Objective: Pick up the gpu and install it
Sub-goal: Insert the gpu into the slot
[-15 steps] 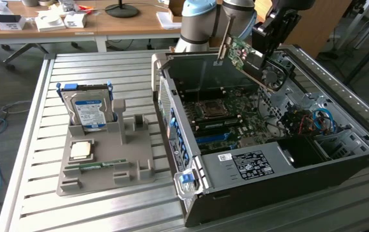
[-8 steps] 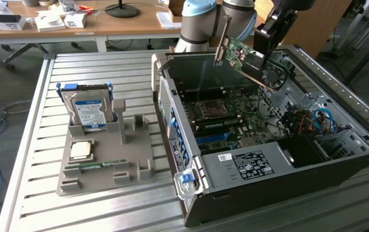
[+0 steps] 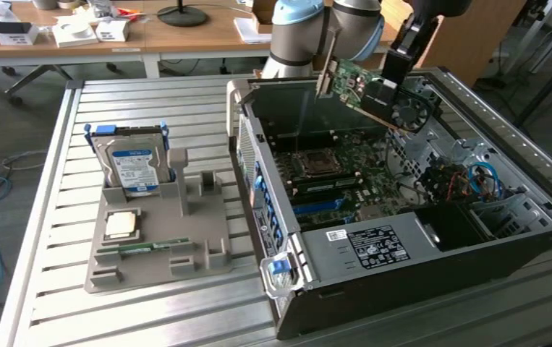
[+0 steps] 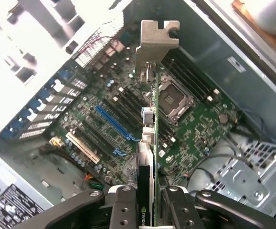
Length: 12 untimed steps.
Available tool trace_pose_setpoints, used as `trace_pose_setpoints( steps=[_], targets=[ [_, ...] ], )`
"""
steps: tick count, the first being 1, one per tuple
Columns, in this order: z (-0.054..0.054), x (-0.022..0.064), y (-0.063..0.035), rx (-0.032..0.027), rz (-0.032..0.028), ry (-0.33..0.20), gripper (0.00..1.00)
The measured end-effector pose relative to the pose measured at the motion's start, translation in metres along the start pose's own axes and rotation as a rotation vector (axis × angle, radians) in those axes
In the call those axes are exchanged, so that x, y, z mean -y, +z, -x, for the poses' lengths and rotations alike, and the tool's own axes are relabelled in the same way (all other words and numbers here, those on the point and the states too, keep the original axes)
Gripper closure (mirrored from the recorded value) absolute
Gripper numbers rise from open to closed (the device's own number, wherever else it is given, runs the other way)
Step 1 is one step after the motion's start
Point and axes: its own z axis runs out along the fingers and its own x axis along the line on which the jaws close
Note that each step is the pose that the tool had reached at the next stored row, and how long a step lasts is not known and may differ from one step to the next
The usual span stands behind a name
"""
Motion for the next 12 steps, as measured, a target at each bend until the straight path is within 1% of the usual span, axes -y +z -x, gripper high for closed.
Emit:
trace_pose_setpoints(
  steps=[12],
  targets=[
    [0.0,0.0001,0.0014,-0.0101,0.007,-0.218,0.74]
  ],
)
